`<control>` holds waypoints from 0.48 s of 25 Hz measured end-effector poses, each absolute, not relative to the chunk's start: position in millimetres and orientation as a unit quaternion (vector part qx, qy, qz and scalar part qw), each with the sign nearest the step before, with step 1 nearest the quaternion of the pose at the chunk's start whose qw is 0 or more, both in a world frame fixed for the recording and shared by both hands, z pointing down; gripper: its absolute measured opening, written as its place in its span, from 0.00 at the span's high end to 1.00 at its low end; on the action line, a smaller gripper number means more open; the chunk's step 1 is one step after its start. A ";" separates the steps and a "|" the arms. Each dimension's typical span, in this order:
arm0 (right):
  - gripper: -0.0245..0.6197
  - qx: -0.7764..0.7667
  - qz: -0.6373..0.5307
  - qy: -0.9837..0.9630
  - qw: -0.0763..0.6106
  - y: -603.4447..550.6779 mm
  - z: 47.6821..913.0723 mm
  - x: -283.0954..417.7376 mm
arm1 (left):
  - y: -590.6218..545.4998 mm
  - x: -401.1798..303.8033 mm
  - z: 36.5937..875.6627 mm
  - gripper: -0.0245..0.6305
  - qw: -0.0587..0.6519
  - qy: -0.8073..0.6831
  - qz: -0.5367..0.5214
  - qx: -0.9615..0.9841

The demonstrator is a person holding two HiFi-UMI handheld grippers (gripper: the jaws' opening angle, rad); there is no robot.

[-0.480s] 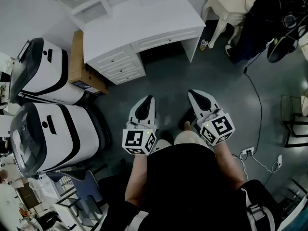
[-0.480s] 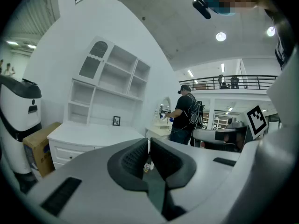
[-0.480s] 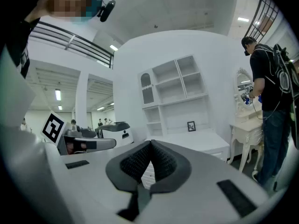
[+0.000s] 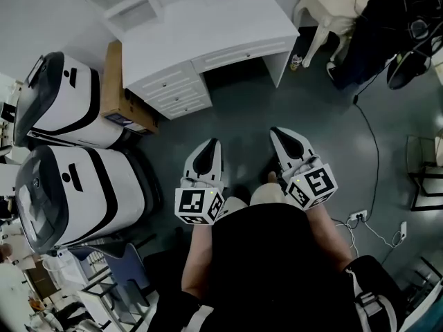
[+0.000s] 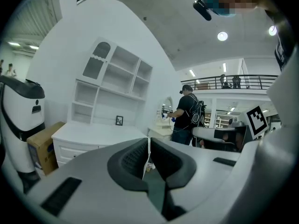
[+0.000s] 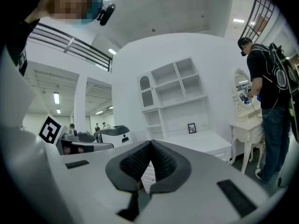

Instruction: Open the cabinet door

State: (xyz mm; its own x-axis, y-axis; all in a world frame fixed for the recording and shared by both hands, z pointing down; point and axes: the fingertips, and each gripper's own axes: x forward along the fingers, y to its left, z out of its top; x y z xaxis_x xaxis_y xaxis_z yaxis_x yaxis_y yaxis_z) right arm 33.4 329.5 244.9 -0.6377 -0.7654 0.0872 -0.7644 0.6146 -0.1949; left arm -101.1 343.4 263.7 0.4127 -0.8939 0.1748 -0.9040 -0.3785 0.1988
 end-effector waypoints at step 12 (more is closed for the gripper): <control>0.94 -0.455 -0.145 0.879 -0.021 312.7 277.7 32.6 | 328.8 -102.6 292.8 0.91 0.171 -0.532 0.023 0.829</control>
